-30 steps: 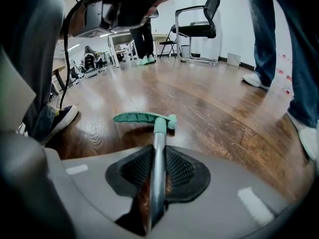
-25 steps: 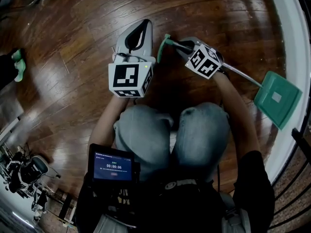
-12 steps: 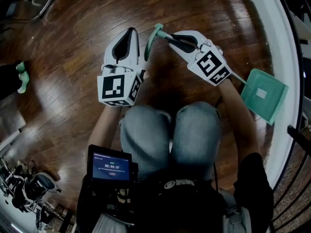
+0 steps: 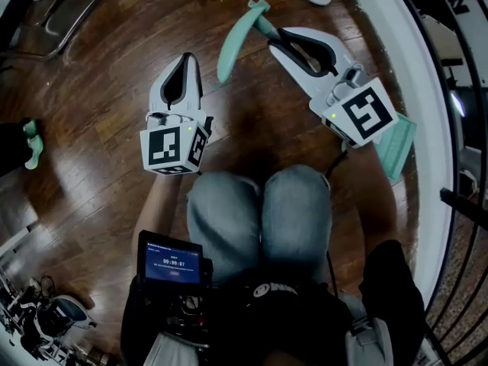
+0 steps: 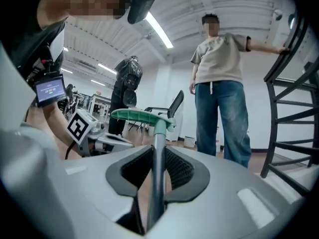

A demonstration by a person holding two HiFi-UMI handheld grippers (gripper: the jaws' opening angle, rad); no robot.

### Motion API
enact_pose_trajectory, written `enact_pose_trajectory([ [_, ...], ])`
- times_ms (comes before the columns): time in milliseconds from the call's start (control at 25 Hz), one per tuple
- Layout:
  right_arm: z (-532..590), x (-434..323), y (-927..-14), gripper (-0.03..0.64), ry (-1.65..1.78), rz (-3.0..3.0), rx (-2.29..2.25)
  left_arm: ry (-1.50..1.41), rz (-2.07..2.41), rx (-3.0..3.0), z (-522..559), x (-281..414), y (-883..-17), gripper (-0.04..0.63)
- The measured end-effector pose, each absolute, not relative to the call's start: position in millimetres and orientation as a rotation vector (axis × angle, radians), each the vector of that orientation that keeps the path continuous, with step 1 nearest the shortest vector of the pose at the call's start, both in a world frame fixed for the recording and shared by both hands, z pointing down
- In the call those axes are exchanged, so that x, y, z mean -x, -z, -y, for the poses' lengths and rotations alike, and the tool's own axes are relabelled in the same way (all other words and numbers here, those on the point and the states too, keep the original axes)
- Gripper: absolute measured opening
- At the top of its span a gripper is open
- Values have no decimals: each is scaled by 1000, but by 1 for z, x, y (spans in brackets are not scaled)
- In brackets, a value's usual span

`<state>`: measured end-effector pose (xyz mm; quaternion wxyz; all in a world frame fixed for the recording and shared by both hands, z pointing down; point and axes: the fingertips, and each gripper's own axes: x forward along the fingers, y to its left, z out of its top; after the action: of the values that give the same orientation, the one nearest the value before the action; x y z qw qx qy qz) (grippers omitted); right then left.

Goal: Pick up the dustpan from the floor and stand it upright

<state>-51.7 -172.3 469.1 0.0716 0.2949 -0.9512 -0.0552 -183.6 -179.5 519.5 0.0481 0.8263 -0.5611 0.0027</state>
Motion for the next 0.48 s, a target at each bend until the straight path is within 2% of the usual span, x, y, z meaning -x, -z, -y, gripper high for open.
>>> enact_pose_trajectory([
  [480,177,-22,-370,87,301,2957,-1234,-3,1645,-2572,194,137,-506,20],
])
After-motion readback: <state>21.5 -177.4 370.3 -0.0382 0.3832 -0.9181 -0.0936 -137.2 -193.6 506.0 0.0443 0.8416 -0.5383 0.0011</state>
